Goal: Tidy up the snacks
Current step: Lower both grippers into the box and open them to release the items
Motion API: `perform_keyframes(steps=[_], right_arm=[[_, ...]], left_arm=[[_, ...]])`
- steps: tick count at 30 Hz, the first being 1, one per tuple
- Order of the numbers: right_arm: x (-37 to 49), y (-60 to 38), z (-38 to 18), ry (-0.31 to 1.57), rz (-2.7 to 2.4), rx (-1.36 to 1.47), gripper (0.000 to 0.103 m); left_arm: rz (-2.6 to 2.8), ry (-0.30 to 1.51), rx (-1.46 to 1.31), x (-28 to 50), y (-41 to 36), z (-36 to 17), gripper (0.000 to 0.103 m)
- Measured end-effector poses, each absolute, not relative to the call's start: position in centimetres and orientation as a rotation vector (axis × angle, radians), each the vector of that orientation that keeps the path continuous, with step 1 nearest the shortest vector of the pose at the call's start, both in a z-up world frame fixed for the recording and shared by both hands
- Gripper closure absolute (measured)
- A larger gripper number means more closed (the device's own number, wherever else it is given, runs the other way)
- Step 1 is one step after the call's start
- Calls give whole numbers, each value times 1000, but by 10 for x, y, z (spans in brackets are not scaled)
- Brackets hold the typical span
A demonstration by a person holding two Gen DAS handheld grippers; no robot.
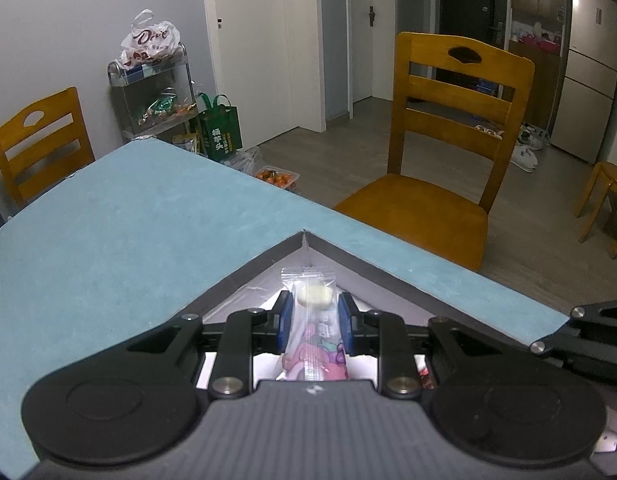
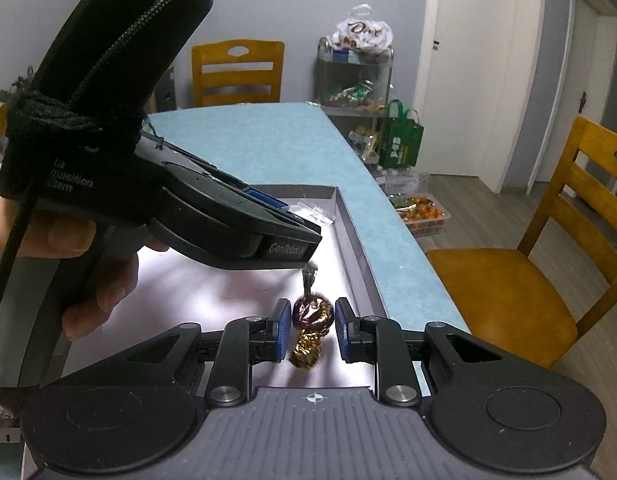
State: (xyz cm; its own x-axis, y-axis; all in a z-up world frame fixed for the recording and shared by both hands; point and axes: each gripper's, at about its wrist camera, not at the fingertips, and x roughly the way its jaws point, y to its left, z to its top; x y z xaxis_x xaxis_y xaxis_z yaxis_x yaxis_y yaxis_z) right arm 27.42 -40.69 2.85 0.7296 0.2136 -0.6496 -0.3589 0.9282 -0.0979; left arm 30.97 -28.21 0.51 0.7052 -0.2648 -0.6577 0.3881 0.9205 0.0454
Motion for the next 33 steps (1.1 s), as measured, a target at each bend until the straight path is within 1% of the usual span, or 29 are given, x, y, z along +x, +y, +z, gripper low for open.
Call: perform_keyframes(steps=[7, 9, 10, 11, 12, 13, 14, 17, 18, 19, 20, 21, 22, 24, 25, 27, 33], right_arm=[[275, -409, 29, 683, 312, -219, 78], [276, -409, 29, 682, 307, -220, 78], [276, -409, 29, 682, 304, -220, 77], [277, -410, 29, 681, 301, -219, 75], [277, -410, 29, 681, 297, -218, 72], [276, -410, 29, 679, 295, -216, 70], [276, -411, 30, 677, 292, -213, 66], [274, -411, 32, 671, 290, -208, 60], [273, -411, 33, 669, 291, -206, 55], [272, -412, 34, 666, 292, -202, 52], [271, -412, 35, 660, 293, -198, 47], [269, -412, 36, 655, 297, -195, 42], [268, -412, 37, 652, 296, -193, 39], [265, -410, 39, 642, 291, -201, 31], [263, -409, 40, 639, 291, -202, 29], [260, -408, 43, 630, 296, -196, 22], [249, -400, 49, 612, 293, -213, 19]], left_arm=[[-374, 708, 186, 309, -282, 5, 80], [-378, 706, 184, 308, -281, 6, 77], [-380, 706, 183, 308, -280, 7, 72], [-379, 705, 182, 307, -280, 8, 63], [-377, 701, 181, 306, -279, 9, 57], [-375, 693, 179, 304, -277, 9, 44], [-380, 683, 176, 302, -276, 10, 36], [-381, 670, 159, 295, -270, 13, 29], [-383, 671, 154, 293, -268, 15, 28], [-386, 669, 148, 290, -266, 16, 25], [-388, 665, 141, 288, -264, 19, 20], [-389, 658, 134, 284, -261, 21, 18], [-390, 649, 126, 281, -257, 25, 15], [-393, 637, 109, 275, -250, 30, 14], [-394, 637, 103, 272, -246, 32, 13], [-392, 634, 95, 265, -239, 37, 13], [-384, 608, 76, 242, -214, 54, 12]])
